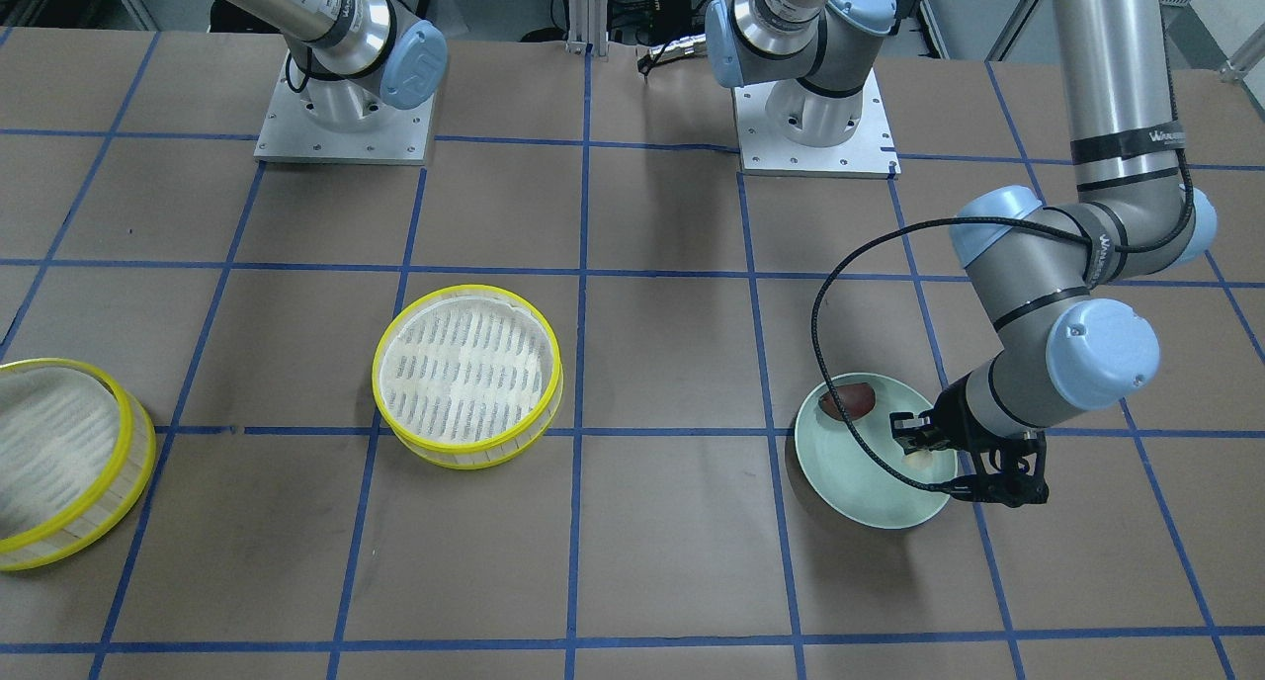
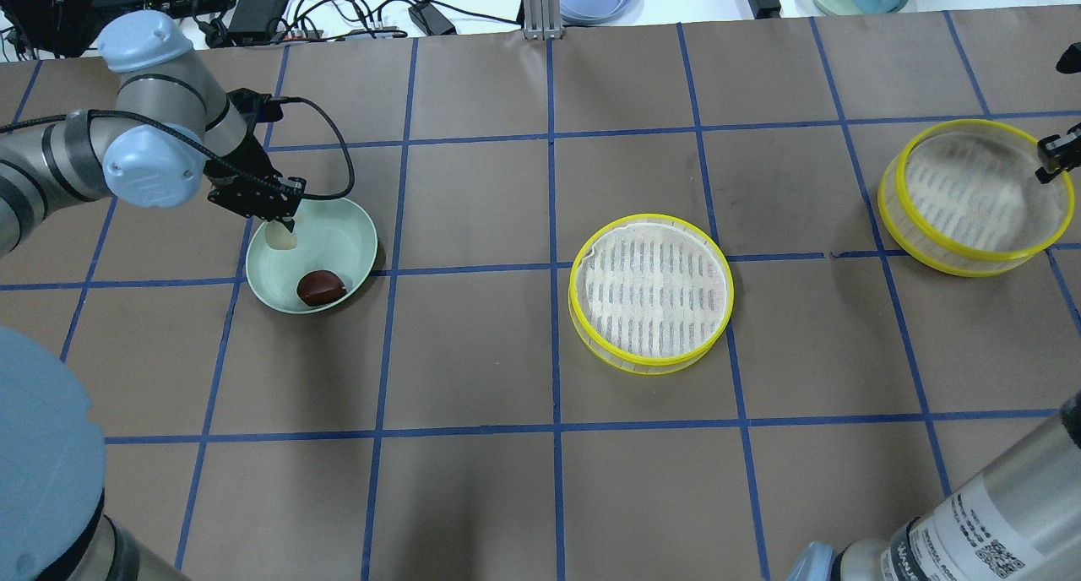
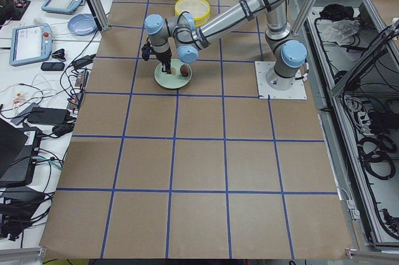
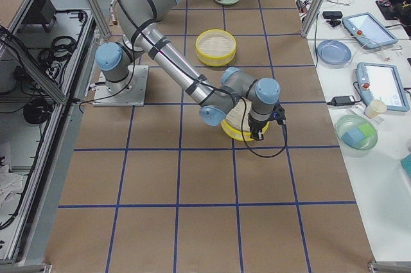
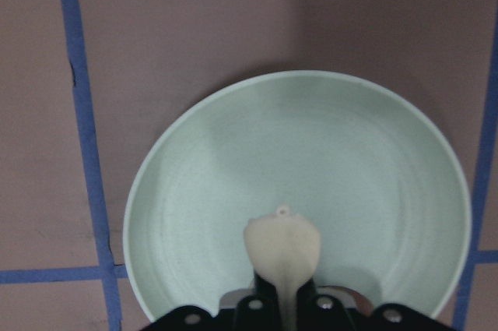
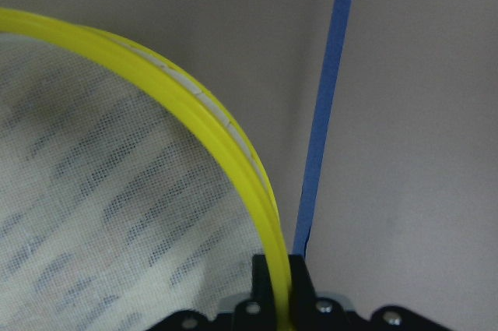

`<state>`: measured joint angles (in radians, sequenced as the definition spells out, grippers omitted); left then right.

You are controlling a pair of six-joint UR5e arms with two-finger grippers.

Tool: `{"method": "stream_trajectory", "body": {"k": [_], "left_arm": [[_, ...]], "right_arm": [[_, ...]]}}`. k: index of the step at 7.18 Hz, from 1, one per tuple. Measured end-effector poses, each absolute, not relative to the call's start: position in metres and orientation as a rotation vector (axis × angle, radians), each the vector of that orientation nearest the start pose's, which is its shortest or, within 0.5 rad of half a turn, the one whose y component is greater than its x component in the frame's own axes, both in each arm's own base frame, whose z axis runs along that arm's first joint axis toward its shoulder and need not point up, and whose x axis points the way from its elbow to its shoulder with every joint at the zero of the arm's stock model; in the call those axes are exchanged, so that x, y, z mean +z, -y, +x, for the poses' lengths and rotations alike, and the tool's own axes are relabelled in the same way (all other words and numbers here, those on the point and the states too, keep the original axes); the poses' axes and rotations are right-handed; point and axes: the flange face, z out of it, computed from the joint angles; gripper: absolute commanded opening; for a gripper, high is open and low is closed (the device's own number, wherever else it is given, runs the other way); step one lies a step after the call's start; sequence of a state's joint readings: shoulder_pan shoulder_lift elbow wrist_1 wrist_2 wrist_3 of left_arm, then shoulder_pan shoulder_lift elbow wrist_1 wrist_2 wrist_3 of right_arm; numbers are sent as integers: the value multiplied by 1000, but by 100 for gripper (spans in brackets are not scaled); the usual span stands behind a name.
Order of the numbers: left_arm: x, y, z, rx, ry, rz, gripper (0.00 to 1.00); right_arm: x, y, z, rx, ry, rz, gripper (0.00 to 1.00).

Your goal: Stack buns with steamer

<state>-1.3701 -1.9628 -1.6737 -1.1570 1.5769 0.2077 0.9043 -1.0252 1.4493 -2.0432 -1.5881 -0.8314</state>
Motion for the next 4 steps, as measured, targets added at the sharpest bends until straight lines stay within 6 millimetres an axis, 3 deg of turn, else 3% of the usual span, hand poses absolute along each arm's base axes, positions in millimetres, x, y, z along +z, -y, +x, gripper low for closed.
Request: {"method": "stream_trajectory", "body": {"k": [2, 4], "left_arm": [[306, 602, -84, 77, -3139, -82, 0], [328, 577, -183, 25, -3137, -170, 0]], "right_arm": [[330, 588, -315, -8, -3160, -232, 0], [395, 554, -295, 14, -3150, -219, 0]]}}
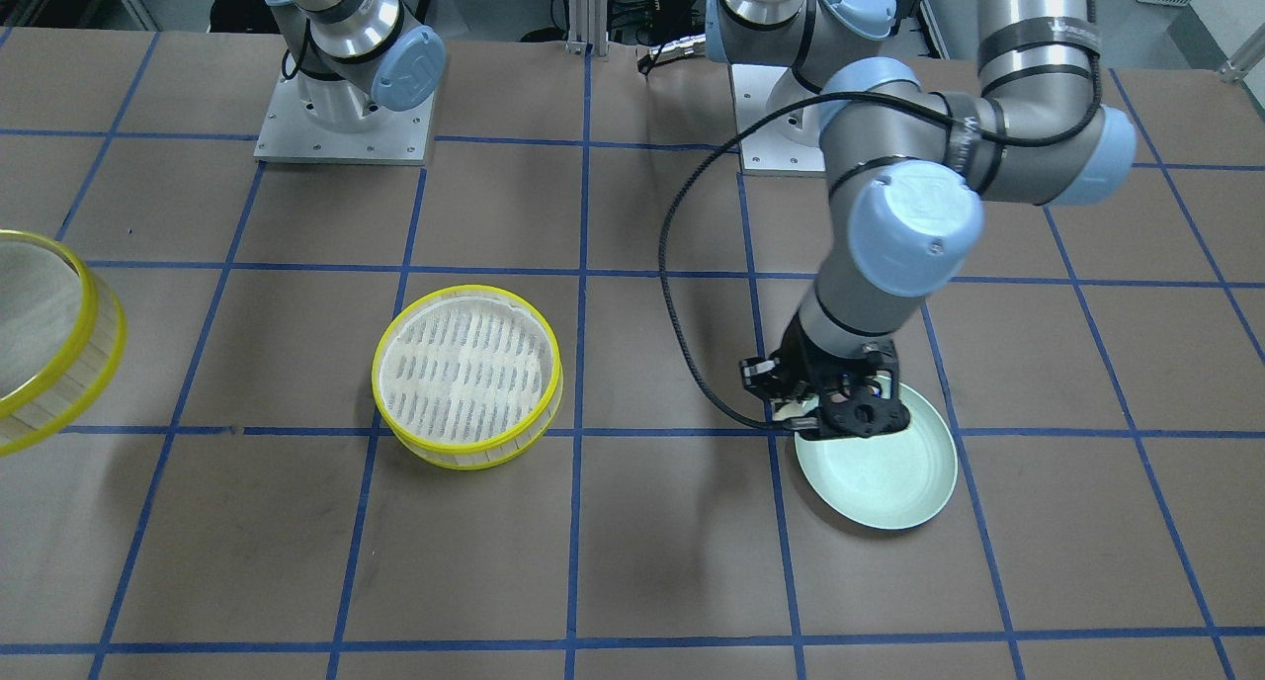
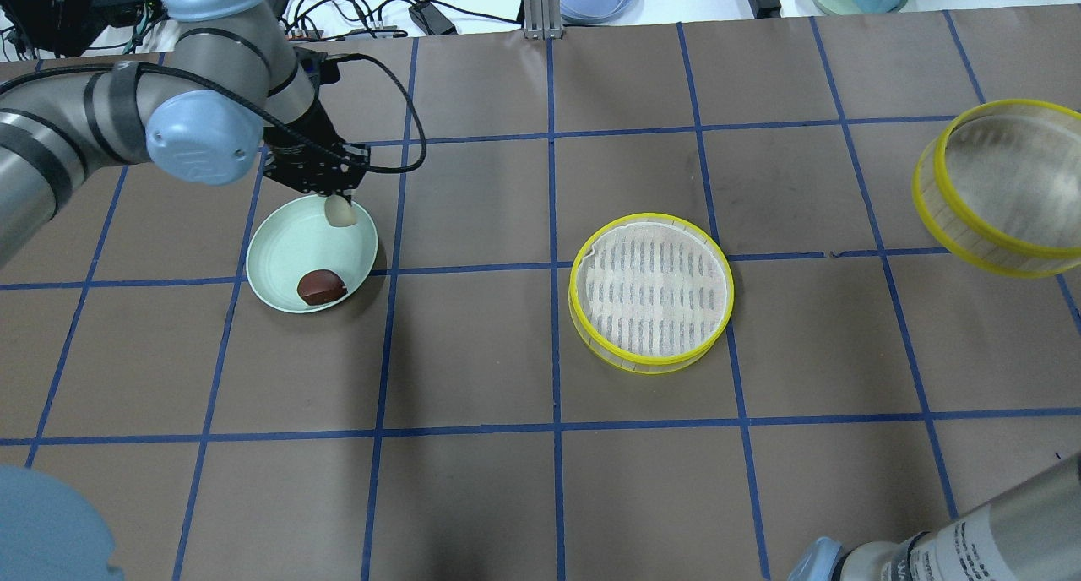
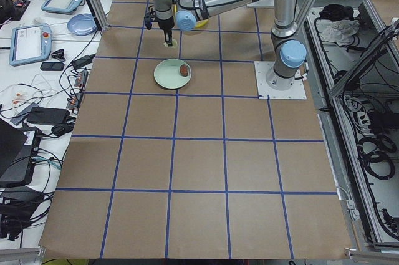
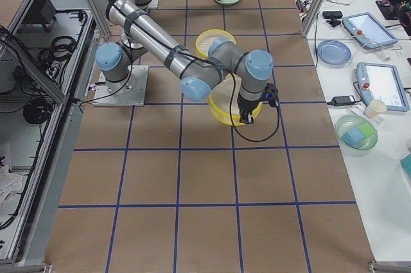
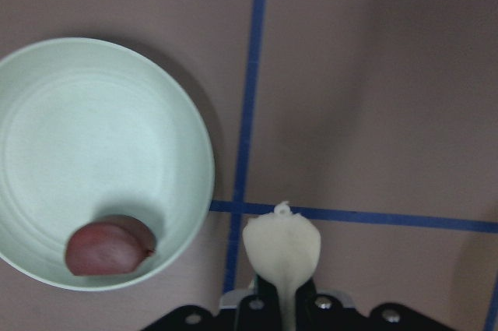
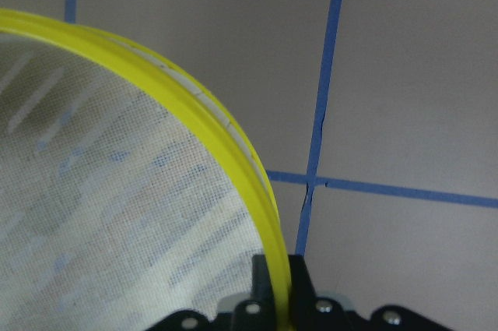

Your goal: Stack buns with steamer

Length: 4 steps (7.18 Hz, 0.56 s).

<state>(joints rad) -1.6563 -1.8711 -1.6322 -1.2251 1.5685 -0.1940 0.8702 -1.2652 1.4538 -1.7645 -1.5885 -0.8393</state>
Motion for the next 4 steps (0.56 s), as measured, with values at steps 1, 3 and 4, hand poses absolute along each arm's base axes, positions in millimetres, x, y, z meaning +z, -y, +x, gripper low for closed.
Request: {"method": "stream_trajectory", "body": {"k": [1, 3, 4], "left_arm": [[333, 562, -236, 0, -3144, -209, 0], [336, 539, -322, -54, -3263, -328, 0], [330, 528, -354, -55, -3304, -370, 0]], "right_arm": [[422, 537, -283, 26, -3143, -213, 0], [443, 519, -270, 60, -3122, -214, 0], [446, 517, -268, 65, -3121, -213, 0]]}}
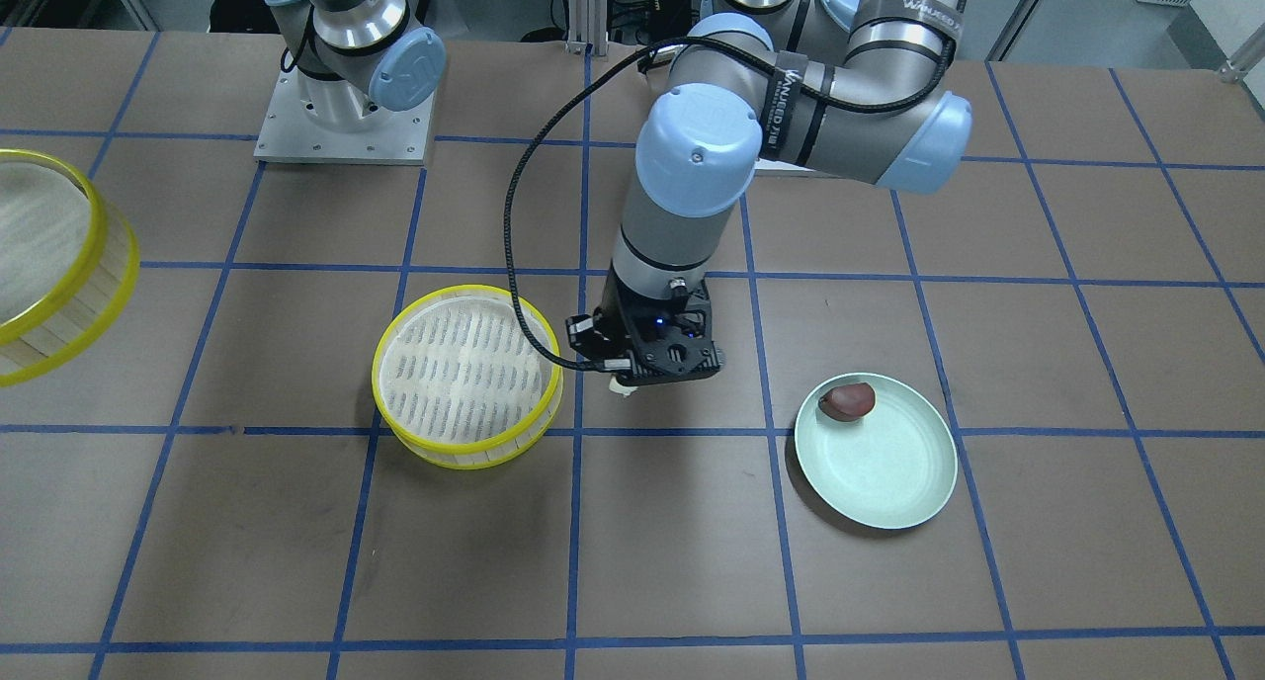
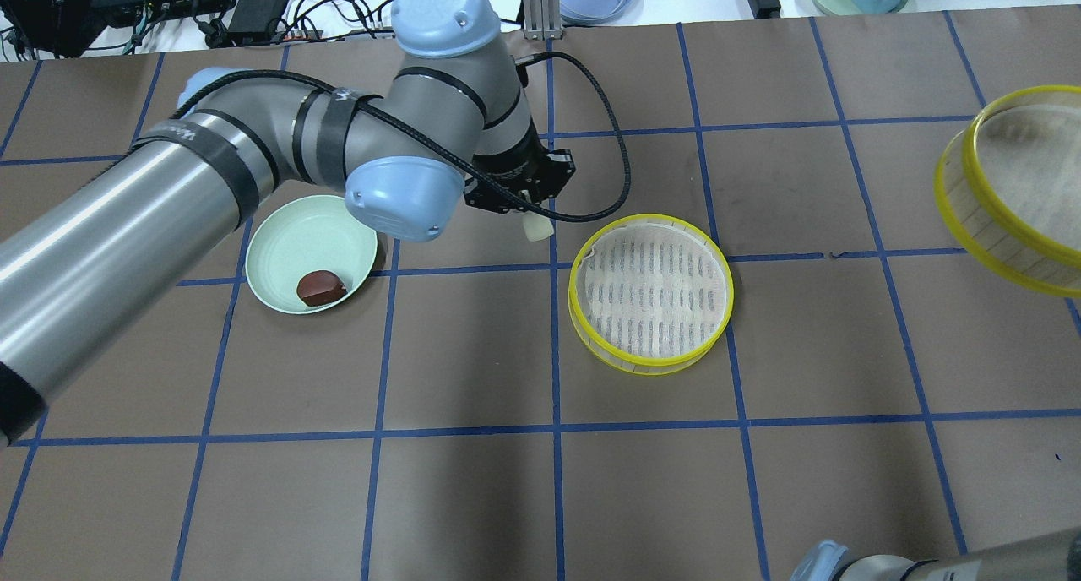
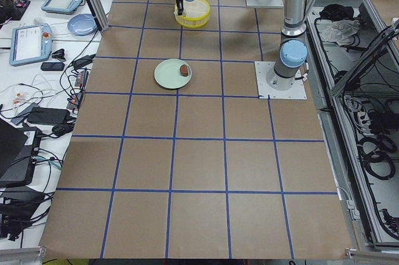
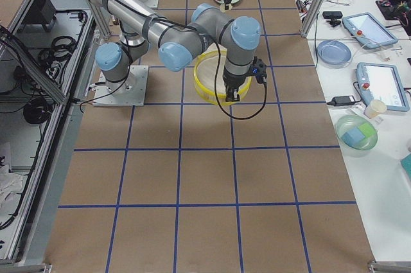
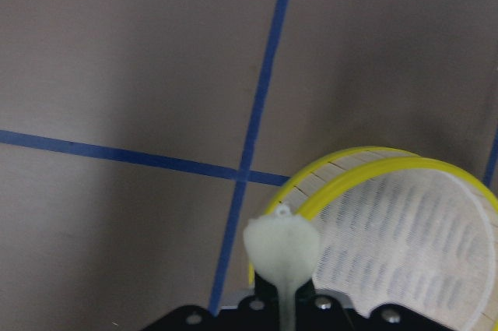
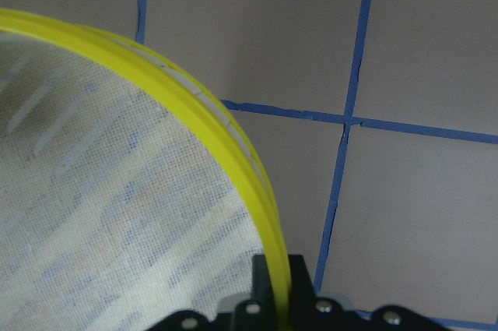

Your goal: Stack buns with steamer

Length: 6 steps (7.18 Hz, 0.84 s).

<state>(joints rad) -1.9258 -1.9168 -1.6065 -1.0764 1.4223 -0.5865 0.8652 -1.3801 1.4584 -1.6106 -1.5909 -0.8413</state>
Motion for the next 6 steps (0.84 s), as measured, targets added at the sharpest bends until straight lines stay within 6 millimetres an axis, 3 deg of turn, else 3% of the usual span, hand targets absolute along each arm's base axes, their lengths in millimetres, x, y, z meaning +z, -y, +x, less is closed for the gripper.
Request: {"method": "stream_trajectory", "body": {"k": [1, 2, 3, 4, 6], "left_arm": [[317, 518, -381, -36, -3319, -374, 0], [300, 510, -404, -24, -3329, -360, 18], [284, 504, -423, -17, -3342, -356, 67], [271, 499, -436, -4, -3351, -359, 84], [259, 494, -444, 14, -3352, -360, 94]], "right_arm": [[446, 515, -267, 74, -3122, -212, 0], [446, 512, -266, 84, -3124, -210, 0], [445, 509, -263, 90, -3125, -208, 0], [445, 506, -261, 94, -3124, -205, 0], [444, 502, -257, 99, -3124, -201, 0]]}}
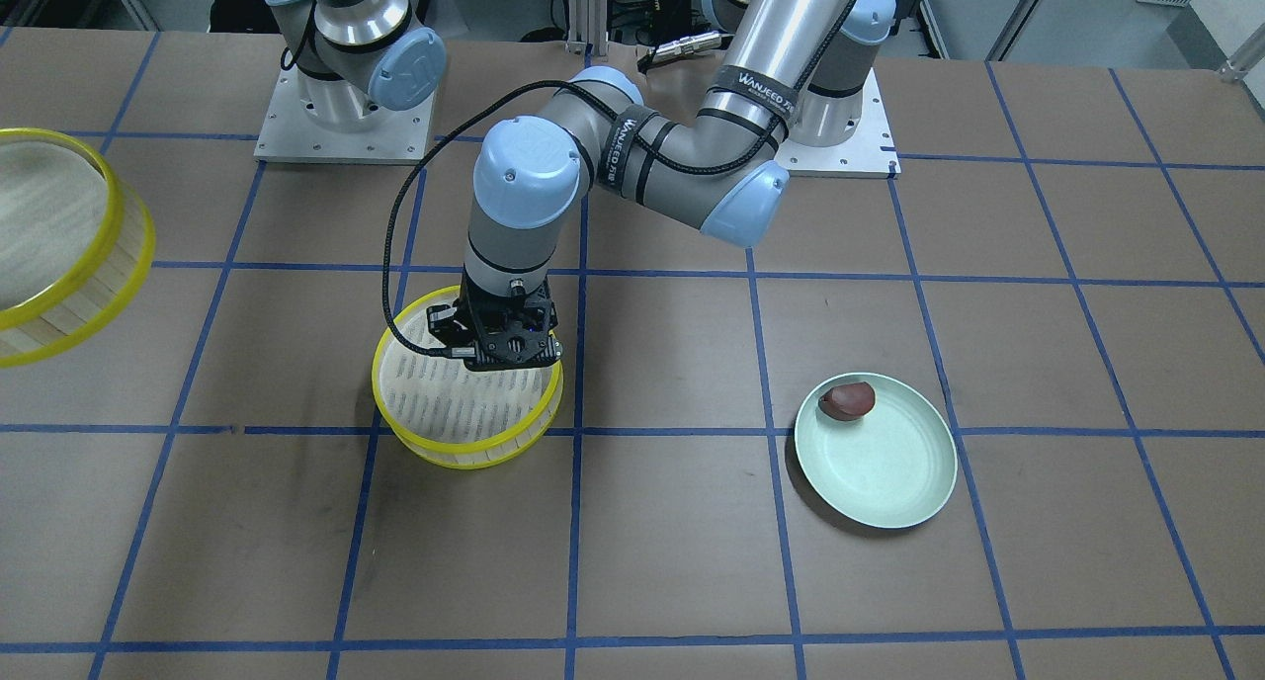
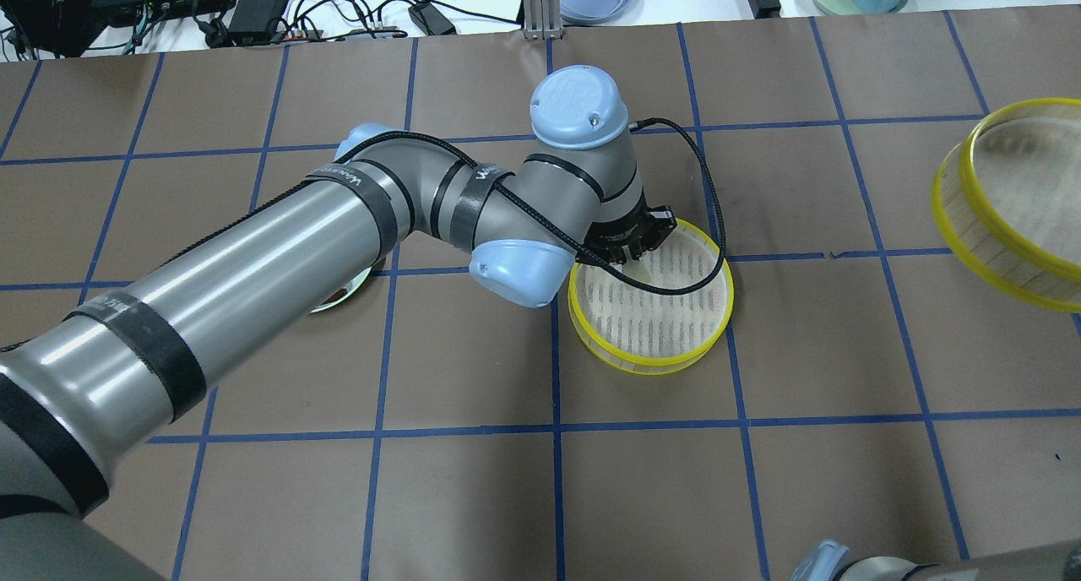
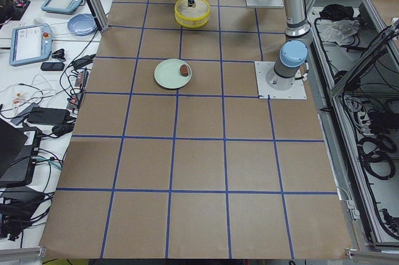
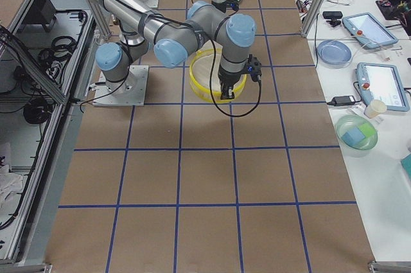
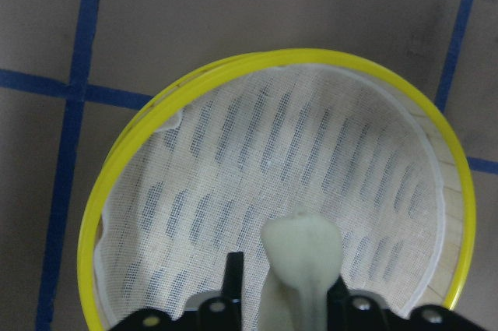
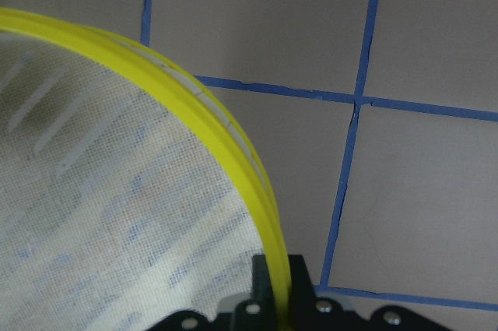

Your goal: Stack buns with steamer

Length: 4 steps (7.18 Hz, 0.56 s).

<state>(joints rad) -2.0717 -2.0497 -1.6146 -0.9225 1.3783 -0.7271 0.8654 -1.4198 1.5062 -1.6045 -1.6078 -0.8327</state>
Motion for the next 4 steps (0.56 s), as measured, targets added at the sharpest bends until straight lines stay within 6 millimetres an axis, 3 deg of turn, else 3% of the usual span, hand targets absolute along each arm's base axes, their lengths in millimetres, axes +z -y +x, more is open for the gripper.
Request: {"method": "stream_trajectory", "body": {"k": [4], "left_arm": [[257, 494, -445, 18, -3351, -358, 100]], "right_arm": [[445, 494, -243, 96, -3136, -109, 0]]}}
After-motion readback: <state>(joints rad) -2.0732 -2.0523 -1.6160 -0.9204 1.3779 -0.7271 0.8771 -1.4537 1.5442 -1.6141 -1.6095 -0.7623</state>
